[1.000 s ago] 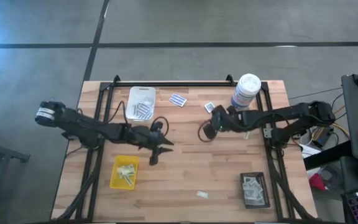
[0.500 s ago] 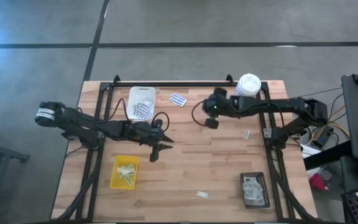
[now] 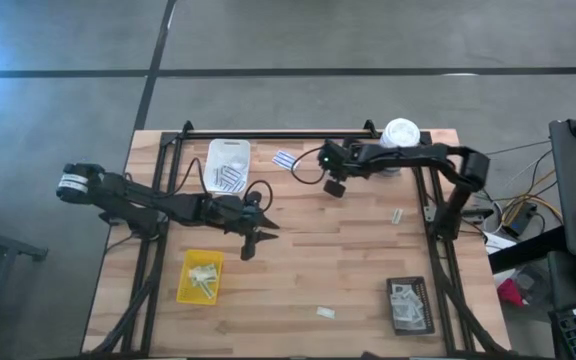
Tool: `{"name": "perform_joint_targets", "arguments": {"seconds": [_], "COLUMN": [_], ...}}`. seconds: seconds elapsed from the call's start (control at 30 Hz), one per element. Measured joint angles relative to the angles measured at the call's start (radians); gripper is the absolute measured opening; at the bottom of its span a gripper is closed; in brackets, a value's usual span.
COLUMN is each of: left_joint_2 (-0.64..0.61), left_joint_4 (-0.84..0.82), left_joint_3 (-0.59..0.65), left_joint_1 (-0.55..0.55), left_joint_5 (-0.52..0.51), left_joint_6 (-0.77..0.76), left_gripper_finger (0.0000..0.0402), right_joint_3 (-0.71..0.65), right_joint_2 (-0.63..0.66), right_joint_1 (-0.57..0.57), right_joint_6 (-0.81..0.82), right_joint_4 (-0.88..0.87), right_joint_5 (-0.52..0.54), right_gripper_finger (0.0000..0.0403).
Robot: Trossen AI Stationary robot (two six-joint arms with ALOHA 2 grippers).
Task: Pick & Place First Aid Supplies
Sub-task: Put the towelette pack into the black bin
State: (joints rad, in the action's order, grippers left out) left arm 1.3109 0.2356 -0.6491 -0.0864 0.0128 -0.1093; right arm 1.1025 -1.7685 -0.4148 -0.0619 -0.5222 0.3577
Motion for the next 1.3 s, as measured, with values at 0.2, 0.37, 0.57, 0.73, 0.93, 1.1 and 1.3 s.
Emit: {"name": "perform_joint_targets", "arguments": {"seconds": [0.2, 0.37, 0.57, 0.73, 0.93, 1.1, 1.3], "left_joint_2": [0.000, 0.000, 0.000, 0.000, 0.000, 0.000, 0.000], "left_joint_4": [0.000, -0.001, -0.006, -0.006, -0.012, -0.034, -0.055], "left_joint_3": [0.000, 0.000, 0.001, 0.001, 0.001, 0.001, 0.001], "left_joint_1": [0.000, 0.000, 0.000, 0.000, 0.000, 0.000, 0.000], "left_joint_5": [0.002, 0.003, 0.003, 0.003, 0.003, 0.003, 0.003], "left_joint_6": [0.000, 0.000, -0.004, -0.004, -0.003, -0.004, -0.005], "left_gripper_finger": [0.0115, 0.0115, 0.0115, 0.0115, 0.0115, 0.0115, 0.0115], "right_joint_3": [0.088, 0.123, 0.124, 0.124, 0.123, 0.122, 0.122], "right_joint_2": [-0.107, -0.159, -0.195, -0.204, -0.198, -0.199, -0.200], "right_joint_1": [-0.017, -0.018, -0.018, 0.000, 0.063, 0.121, 0.191], "right_joint_6": [0.089, 0.122, 0.171, 0.212, 0.245, 0.256, 0.352], "right_joint_4": [-0.094, -0.144, -0.156, -0.156, -0.152, -0.148, -0.143], "right_joint_5": [0.000, -0.001, -0.073, -0.114, -0.157, -0.179, -0.187], "right_gripper_finger": [0.0061, 0.0061, 0.0061, 0.0061, 0.0061, 0.0061, 0.0061]}}
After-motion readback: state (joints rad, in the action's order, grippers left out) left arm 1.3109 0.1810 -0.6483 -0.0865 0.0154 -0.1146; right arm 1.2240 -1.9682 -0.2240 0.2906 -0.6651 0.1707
